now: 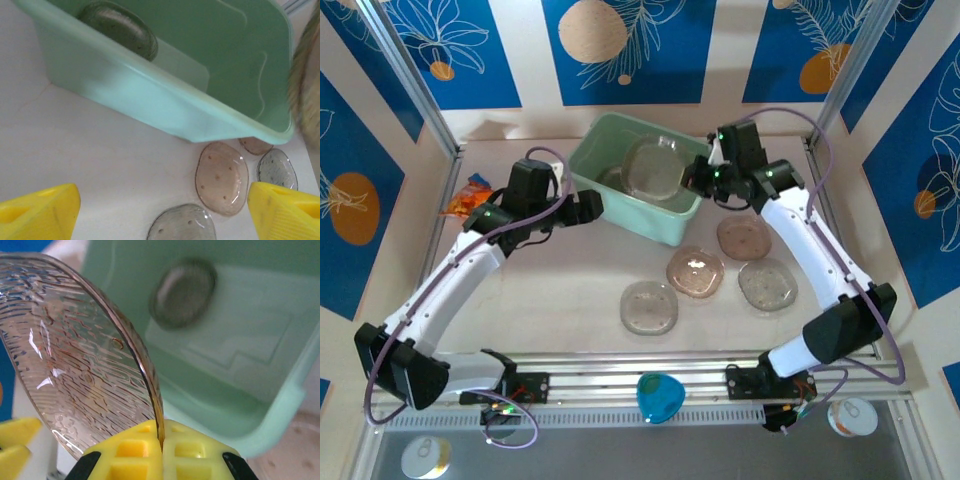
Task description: Place the plates into the plastic bin on the countertop
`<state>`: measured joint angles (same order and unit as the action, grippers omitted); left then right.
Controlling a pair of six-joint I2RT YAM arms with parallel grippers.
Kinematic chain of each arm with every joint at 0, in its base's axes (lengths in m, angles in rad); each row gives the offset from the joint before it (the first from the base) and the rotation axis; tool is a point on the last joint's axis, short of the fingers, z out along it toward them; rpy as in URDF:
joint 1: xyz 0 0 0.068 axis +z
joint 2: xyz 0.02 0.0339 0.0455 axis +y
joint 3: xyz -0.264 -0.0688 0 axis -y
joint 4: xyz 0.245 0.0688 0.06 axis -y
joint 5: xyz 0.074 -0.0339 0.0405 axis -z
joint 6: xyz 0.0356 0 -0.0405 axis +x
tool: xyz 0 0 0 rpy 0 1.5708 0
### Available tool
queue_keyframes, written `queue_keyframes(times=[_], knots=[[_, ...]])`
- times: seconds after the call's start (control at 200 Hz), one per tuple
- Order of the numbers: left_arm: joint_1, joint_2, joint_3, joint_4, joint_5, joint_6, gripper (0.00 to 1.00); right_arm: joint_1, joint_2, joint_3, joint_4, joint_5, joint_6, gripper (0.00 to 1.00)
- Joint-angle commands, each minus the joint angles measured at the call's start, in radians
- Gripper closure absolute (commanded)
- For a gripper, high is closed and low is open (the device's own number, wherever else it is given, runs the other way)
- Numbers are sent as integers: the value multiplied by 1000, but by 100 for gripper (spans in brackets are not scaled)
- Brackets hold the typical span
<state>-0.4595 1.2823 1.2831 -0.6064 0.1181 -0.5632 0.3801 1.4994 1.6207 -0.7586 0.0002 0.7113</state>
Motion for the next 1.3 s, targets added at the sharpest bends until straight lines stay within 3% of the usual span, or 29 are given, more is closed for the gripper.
queue_keyframes(times=[0.0, 0.48, 1.295], knots=[[21, 42, 37, 2, -2, 35, 13, -22, 94, 134, 4, 15, 66, 99], [100, 132, 96, -32, 15, 75, 13, -36, 675, 795, -257, -72, 213, 100], [132, 128, 46, -47, 15, 74, 13, 16, 952, 900, -277, -10, 205, 100]])
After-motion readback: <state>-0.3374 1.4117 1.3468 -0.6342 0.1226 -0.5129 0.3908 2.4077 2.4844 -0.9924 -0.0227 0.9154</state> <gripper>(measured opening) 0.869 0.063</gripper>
